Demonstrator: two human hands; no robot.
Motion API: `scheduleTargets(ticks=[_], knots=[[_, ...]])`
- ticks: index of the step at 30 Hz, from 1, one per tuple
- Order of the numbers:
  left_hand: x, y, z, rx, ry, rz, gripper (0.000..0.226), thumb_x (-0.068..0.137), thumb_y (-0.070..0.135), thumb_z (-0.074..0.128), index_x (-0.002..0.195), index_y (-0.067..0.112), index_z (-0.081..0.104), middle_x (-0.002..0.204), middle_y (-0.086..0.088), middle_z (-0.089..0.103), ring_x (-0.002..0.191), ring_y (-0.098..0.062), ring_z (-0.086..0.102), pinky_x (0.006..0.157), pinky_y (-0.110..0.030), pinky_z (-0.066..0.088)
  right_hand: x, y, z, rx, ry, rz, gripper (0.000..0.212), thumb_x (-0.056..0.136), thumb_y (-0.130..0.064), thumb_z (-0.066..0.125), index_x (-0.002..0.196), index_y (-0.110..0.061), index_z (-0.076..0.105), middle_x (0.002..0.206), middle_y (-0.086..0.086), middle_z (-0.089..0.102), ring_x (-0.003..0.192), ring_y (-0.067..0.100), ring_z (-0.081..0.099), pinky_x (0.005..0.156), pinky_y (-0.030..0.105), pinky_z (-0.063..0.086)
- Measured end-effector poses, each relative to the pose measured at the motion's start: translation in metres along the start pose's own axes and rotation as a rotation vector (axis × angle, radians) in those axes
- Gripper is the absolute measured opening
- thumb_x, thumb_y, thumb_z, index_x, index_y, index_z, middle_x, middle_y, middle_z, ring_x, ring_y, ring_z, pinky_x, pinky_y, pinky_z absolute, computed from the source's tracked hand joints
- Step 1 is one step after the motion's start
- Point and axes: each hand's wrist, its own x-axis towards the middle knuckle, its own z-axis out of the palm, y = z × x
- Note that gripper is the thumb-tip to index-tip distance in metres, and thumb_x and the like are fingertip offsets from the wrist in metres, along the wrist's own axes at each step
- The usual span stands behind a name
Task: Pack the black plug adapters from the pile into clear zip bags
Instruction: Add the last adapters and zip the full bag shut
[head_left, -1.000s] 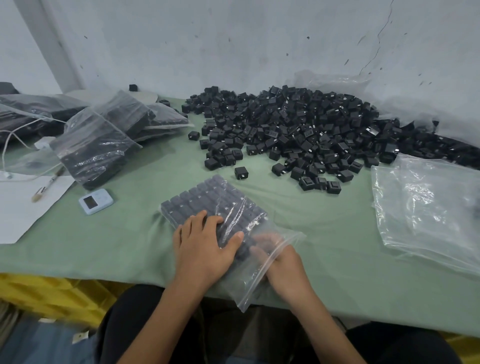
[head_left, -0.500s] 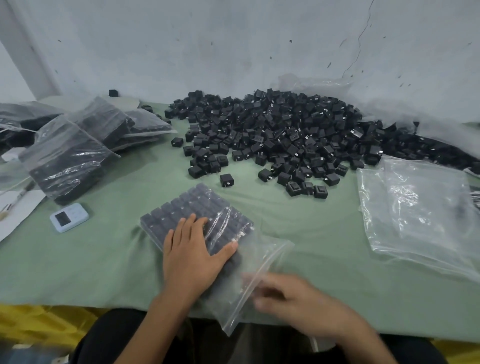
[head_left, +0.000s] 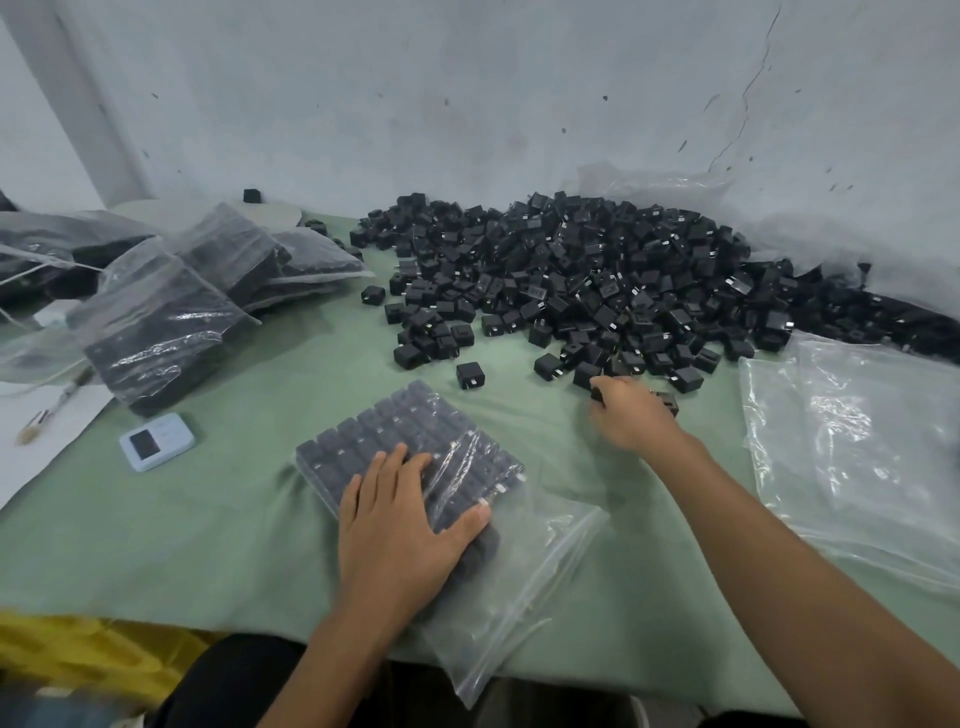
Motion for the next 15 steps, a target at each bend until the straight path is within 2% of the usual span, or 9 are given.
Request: scheduleTargets(ticks=[2,4,6,7,9,11,13,15], knots=[[0.001,0.000,0.000,-0.001,-0.002,0.002,0.091,0.078,0.087,0.038,0.151,0.034,0.028,0.165,0.009,0.014,0.152,-0.010,0.003,0.123,-0.035,-0.002,0.001,-0.001,0.001,-0.058,-0.029,0.003,0.033,0.101,-0.028,0.041,0.130,-0.016,0.050,0.131,0.012,0.049,0.120,0.037,0.050,0.098,0.049,0.046],[0.001,0.000,0.000,-0.004,-0.003,0.000,0.092,0.077,0.087,0.038,0.151,0.034,0.029,0.165,0.009,0.015,0.152,-0.010,0.003,0.123,-0.035,-0.002,-0.001,0.002,0.002,-0.031,-0.004,0.010,0.020,0.102,-0.028,0.041,0.118,-0.023,0.052,0.123,0.010,0.049,0.111,0.035,0.053,0.093,0.046,0.047],[0.000,-0.001,0.000,-0.004,-0.001,0.002,0.092,0.077,0.088,0.038,0.151,0.034,0.029,0.165,0.009,0.015,0.152,-0.010,0.004,0.122,-0.034,-0.002,-0.004,0.006,0.002,0.008,-0.013,0.016,0.009,0.100,-0.023,0.043,0.101,-0.029,0.050,0.114,0.008,0.051,0.102,0.030,0.051,0.081,0.040,0.044],[0.000,-0.001,0.000,-0.005,-0.002,0.003,0.092,0.077,0.088,0.038,0.151,0.034,0.029,0.165,0.009,0.015,0.152,-0.010,0.004,0.122,-0.034,-0.002,-0.006,0.009,0.002,0.018,-0.022,0.019,0.012,0.100,-0.020,0.043,0.097,-0.030,0.049,0.110,0.008,0.053,0.096,0.027,0.051,0.075,0.037,0.042],[0.000,0.000,0.000,-0.009,-0.003,-0.001,0.092,0.077,0.088,0.039,0.151,0.034,0.030,0.165,0.009,0.016,0.152,-0.010,0.004,0.122,-0.034,-0.002,-0.012,0.011,0.000,0.047,-0.041,0.038,0.015,0.100,-0.019,0.042,0.096,-0.031,0.049,0.106,0.007,0.057,0.089,0.024,0.052,0.069,0.035,0.041],[0.001,0.000,0.000,-0.010,-0.003,-0.002,0.092,0.077,0.088,0.039,0.151,0.034,0.031,0.165,0.008,0.017,0.152,-0.011,0.005,0.122,-0.034,-0.001,-0.023,0.013,-0.004,0.075,-0.060,0.034,0.008,0.102,-0.023,0.042,0.104,-0.028,0.048,0.107,0.007,0.059,0.092,0.026,0.054,0.074,0.037,0.043],[0.001,0.000,0.000,-0.005,-0.004,0.001,0.092,0.077,0.088,0.040,0.151,0.033,0.031,0.165,0.007,0.017,0.152,-0.012,0.006,0.123,-0.035,0.000,-0.042,0.014,-0.011,0.305,-0.028,0.045,0.014,0.103,-0.026,0.045,0.116,-0.022,0.047,0.114,0.010,0.059,0.096,0.030,0.058,0.085,0.040,0.049],[0.001,-0.001,0.000,-0.006,0.001,0.001,0.091,0.078,0.087,0.041,0.150,0.032,0.032,0.165,0.007,0.018,0.152,-0.013,0.007,0.123,-0.036,0.000,-0.077,0.014,-0.020,0.805,0.010,0.078,0.015,0.102,-0.019,0.052,0.117,-0.019,0.054,0.120,0.014,0.059,0.091,0.030,0.067,0.087,0.041,0.057]])
